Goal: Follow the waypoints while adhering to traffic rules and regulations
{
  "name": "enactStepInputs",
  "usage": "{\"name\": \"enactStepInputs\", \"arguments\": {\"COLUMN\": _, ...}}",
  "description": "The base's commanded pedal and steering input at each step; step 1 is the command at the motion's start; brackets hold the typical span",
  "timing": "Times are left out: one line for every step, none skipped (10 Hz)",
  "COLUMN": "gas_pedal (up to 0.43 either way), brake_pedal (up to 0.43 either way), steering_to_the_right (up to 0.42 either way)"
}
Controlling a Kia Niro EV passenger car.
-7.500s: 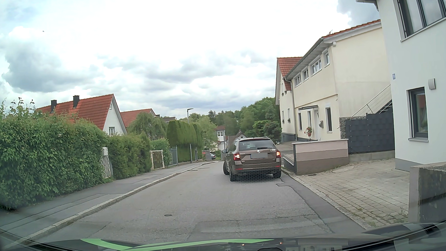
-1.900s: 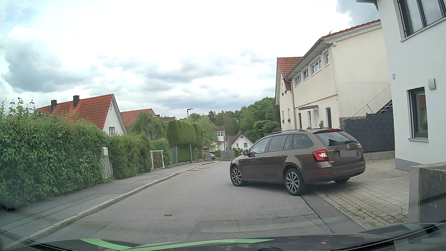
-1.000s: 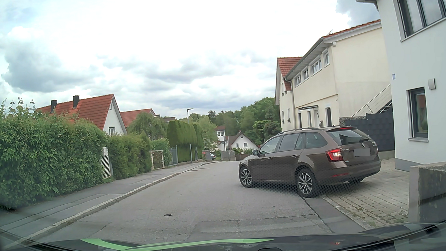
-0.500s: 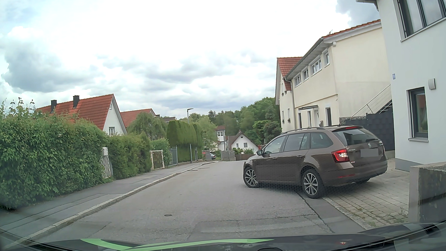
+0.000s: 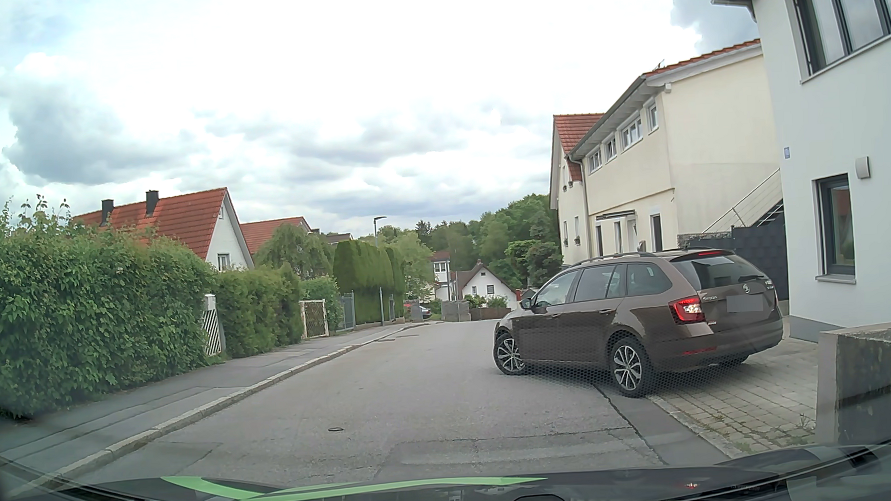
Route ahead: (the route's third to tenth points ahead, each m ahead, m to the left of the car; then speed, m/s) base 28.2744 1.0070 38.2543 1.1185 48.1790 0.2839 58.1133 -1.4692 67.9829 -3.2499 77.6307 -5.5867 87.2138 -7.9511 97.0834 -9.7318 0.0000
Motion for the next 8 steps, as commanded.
{"name": "enactStepInputs", "arguments": {"gas_pedal": 0.0, "brake_pedal": 0.323, "steering_to_the_right": -0.045}}
{"name": "enactStepInputs", "arguments": {"gas_pedal": 0.0, "brake_pedal": 0.305, "steering_to_the_right": -0.055}}
{"name": "enactStepInputs", "arguments": {"gas_pedal": 0.0, "brake_pedal": 0.22, "steering_to_the_right": -0.065}}
{"name": "enactStepInputs", "arguments": {"gas_pedal": 0.0, "brake_pedal": 0.012, "steering_to_the_right": -0.07}}
{"name": "enactStepInputs", "arguments": {"gas_pedal": 0.0, "brake_pedal": 0.0, "steering_to_the_right": -0.067}}
{"name": "enactStepInputs", "arguments": {"gas_pedal": 0.0, "brake_pedal": 0.0, "steering_to_the_right": -0.059}}
{"name": "enactStepInputs", "arguments": {"gas_pedal": 0.0, "brake_pedal": 0.0, "steering_to_the_right": -0.053}}
{"name": "enactStepInputs", "arguments": {"gas_pedal": 0.0, "brake_pedal": 0.0, "steering_to_the_right": -0.056}}
